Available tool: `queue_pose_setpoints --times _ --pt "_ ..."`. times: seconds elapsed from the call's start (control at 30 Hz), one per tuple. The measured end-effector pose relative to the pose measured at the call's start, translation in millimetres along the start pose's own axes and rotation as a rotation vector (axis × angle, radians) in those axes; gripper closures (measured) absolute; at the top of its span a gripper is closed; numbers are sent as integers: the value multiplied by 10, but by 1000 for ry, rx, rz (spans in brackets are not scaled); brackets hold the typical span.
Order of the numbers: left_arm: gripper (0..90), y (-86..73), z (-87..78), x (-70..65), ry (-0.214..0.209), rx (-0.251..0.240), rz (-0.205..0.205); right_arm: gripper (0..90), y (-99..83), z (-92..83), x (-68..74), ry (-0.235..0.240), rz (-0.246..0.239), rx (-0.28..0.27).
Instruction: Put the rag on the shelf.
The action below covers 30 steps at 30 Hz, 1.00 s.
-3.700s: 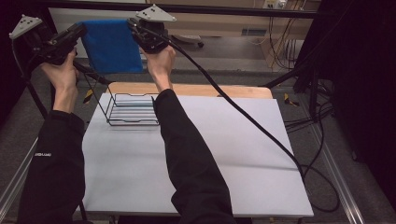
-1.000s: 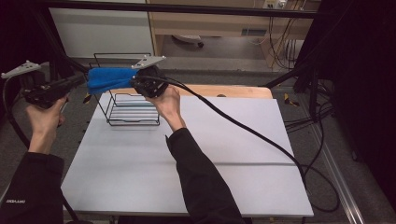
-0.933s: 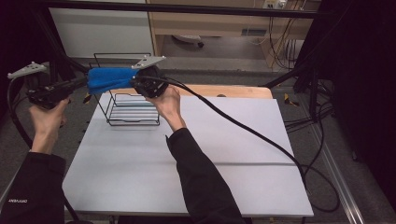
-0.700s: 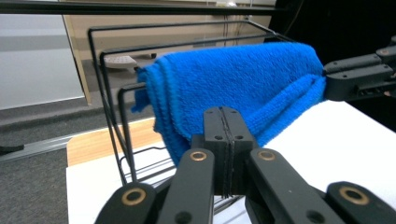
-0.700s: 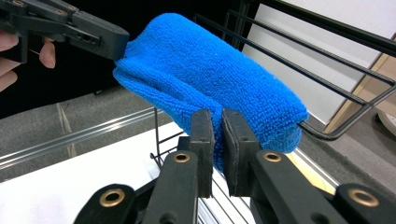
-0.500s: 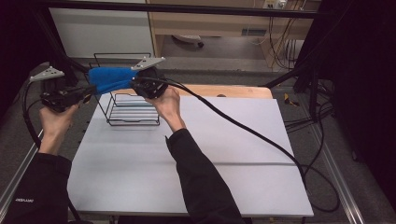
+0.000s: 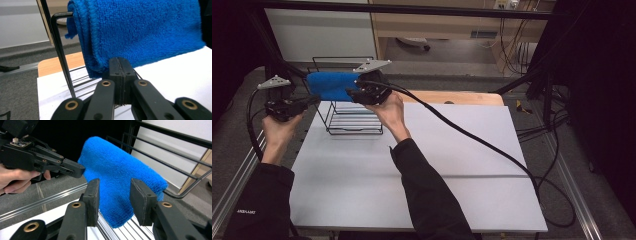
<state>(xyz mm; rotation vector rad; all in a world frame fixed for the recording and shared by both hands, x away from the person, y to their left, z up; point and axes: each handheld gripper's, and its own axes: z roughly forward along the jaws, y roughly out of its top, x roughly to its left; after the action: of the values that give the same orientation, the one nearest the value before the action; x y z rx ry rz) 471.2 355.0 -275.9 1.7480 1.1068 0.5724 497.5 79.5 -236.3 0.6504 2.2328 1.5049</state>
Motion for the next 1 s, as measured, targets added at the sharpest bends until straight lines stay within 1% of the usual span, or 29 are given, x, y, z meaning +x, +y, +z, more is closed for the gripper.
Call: queue_pose_setpoints --times 0.03,0.13,0.17,0.23,0.3,0.37,0.47,0.6,0.7,0.8,0.9,1.0 --pt "893 -3 4 -2 -2 -1 0 642 -8 8 -2 -2 4 8" --pt "893 -12 16 -14 -1 -2 6 778 -61 52 -9 -15 6 46" --pt "894 -13 19 -13 -2 -2 7 818 -88 71 -14 -8 16 48" --pt "893 -14 27 -11 -4 -3 4 870 -148 96 -47 -5 50 45" --pt "893 -15 34 -7 -3 -5 6 895 -206 116 -87 -11 78 49" --pt "893 -17 45 -1 -4 -4 2 900 -264 128 -128 -13 88 51" --pt "893 -23 66 7 -10 -8 -8 900 -339 155 -171 -23 95 56" --pt "893 -39 59 -2 -18 -10 0 900 -388 144 -180 -12 97 37" --pt "891 -53 22 -8 -30 -16 0 840 -378 72 -161 -6 87 11" --pt "873 -64 -39 -28 -33 -23 12 707 -341 -30 -141 9 87 -5" --pt "807 -80 -109 -60 -39 -33 18 568 -302 -129 -118 20 77 3" --pt "709 -116 -166 -93 -48 -31 20 453 -288 -231 -90 11 62 14"
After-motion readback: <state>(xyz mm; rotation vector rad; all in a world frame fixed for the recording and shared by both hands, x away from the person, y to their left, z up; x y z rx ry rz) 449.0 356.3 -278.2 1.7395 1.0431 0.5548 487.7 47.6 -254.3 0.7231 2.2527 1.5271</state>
